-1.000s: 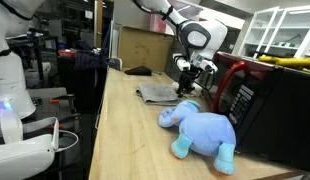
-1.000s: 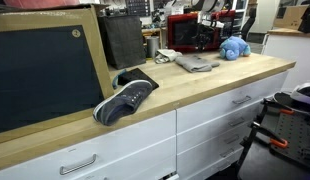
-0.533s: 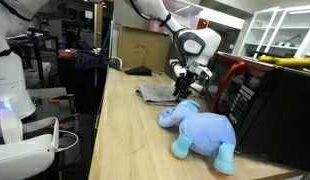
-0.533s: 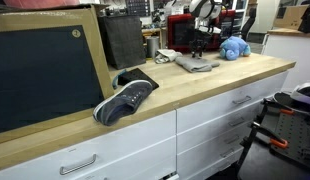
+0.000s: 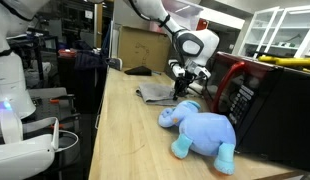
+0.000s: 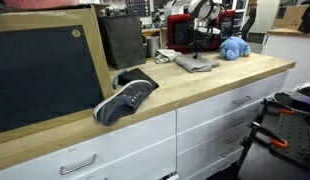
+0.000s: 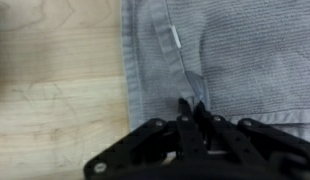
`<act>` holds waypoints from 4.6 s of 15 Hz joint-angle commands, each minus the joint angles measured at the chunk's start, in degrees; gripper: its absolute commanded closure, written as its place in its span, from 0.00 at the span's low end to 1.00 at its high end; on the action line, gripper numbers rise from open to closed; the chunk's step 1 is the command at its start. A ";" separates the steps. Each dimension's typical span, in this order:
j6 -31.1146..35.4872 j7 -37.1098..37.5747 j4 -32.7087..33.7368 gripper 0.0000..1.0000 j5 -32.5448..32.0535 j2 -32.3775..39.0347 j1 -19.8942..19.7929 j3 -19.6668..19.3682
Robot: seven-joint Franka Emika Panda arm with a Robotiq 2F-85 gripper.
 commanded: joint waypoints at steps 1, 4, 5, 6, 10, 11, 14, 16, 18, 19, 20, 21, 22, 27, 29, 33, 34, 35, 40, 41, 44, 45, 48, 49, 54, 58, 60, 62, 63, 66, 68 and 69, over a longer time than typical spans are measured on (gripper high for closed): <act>-0.82 -0.01 -1.48 0.99 0.31 -2.24 -0.07 -0.24; -1.61 -0.29 -2.97 0.98 0.90 -4.64 -0.30 0.00; -2.00 -0.52 -3.34 0.98 1.13 -5.61 -0.35 0.12; -2.04 -0.77 -3.66 0.98 1.26 -6.47 -0.31 0.17; -2.33 -1.15 -5.17 0.98 1.07 -9.79 0.22 -0.01; -2.35 -1.22 -5.67 0.98 1.05 -10.53 0.33 -0.06; -2.32 -0.98 -6.73 0.98 0.72 -12.08 0.69 -0.40; -2.37 -0.87 -7.19 0.98 0.72 -12.79 0.74 -0.54; -2.75 -0.56 -7.54 0.98 0.81 -13.41 0.78 -0.61; -3.05 -0.71 -7.90 0.98 0.94 -13.89 0.76 -0.54; -3.57 -0.98 -8.60 0.98 1.02 -14.71 0.76 -0.45; -4.00 -1.41 -9.27 0.98 1.15 -15.47 0.73 -0.35; -5.00 -2.27 -10.27 0.98 1.25 -16.67 0.67 -0.19; -10.04 -8.28 -15.87 0.98 1.81 -23.75 0.98 -0.10; -12.65 -11.46 -18.03 0.98 1.59 -26.59 1.25 -0.38; -16.10 -21.25 -24.31 0.98 -0.04 -32.40 1.32 -1.44; -16.54 -23.97 -26.06 0.98 -0.56 -33.82 1.25 -1.92; -17.08 -26.37 -27.52 0.98 -1.05 -35.08 1.27 -2.49; -19.39 -36.99 -33.40 0.98 -3.97 -40.27 1.62 -5.79; -19.97 -38.93 -34.16 0.98 -4.63 -41.13 1.62 -6.45; -21.43 -43.48 -35.74 0.98 -6.30 -43.24 1.73 -8.27; -21.69 -44.48 -36.19 0.98 -6.73 -43.86 1.83 -8.74; -22.61 -47.43 -37.03 0.98 -8.51 -45.13 2.02 -9.94; -23.04 -48.34 -37.22 0.98 -9.12 -45.44 2.08 -10.24; -23.72 -54.75 -37.99 0.66 -12.97 -46.29 2.27 -11.46; -25.31 -56.41 -37.69 0.45 -16.83 -45.63 2.45 -11.97; -25.88 -53.53 -37.22 0.29 -16.54 -44.85 3.15 -11.41; -23.94 -47.88 -36.82 0.14 -12.91 -43.30 3.75 -11.18; -22.36 -44.22 -36.92 0.05 -10.86 -42.31 4.15 -10.99; -14.69 -34.84 -37.24 0.00 -6.70 -37.76 5.40 -10.26; -8.22 -28.90 -37.19 0.00 -4.52 -33.97 6.48 -9.12; -5.40 -26.38 -36.75 0.00 -3.67 -31.82 6.73 -8.50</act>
